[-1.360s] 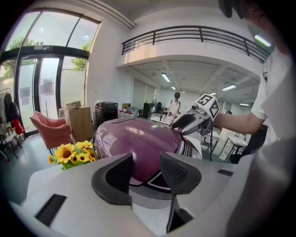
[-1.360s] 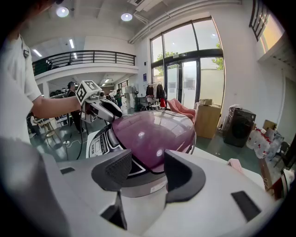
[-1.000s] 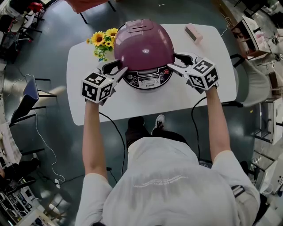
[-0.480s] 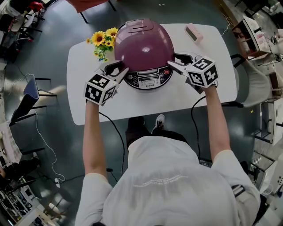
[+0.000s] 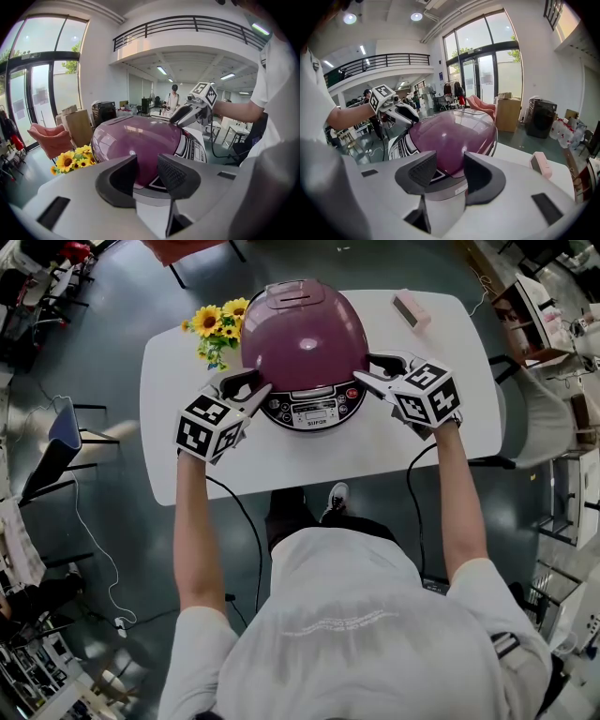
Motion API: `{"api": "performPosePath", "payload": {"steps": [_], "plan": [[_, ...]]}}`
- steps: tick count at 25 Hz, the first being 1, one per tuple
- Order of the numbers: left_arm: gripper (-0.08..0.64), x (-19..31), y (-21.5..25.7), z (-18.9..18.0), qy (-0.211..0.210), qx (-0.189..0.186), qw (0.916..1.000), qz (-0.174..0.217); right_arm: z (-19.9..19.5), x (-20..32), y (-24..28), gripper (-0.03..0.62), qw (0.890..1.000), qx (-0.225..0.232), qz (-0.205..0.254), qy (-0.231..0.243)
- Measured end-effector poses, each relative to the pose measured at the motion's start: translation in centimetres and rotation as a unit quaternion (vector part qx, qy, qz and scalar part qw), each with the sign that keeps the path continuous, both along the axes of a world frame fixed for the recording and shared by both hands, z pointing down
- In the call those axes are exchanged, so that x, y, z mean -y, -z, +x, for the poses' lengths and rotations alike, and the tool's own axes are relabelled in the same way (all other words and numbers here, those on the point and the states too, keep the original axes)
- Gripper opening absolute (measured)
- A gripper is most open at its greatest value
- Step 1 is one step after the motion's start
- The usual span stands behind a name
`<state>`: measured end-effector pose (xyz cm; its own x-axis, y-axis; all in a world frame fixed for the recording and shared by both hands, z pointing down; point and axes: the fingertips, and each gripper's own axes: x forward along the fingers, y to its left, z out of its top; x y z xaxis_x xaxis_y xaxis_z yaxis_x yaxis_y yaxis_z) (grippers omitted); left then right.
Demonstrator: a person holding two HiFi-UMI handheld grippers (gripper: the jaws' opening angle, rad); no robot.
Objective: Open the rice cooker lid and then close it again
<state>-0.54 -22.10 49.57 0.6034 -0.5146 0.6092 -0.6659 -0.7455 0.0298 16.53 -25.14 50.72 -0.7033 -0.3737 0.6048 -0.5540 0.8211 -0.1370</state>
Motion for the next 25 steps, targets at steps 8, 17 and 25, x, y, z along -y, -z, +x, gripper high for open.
{"api": "performPosePath", "payload": {"steps": [8, 17, 25], "plan": [[0.132, 0.0, 0.1, 0.0, 0.009, -0.008, 0.9999, 0.000, 0.2, 0.0, 0.0, 0.196, 1.000, 0.009, -0.003, -0.004], [0.130, 0.0, -0.6, 0.0, 0.024, 0.002, 0.9996, -0.013, 0.3, 0.1, -0.5, 0.192, 0.999, 0.013, -0.008, -0.039], [0.132, 0.5, -0.4, -0.5, 0.030, -0.044, 0.9986, -0.005, 1.3, 0.6, -0.6, 0.123, 0.997, 0.029, -0.032, -0.060]]}}
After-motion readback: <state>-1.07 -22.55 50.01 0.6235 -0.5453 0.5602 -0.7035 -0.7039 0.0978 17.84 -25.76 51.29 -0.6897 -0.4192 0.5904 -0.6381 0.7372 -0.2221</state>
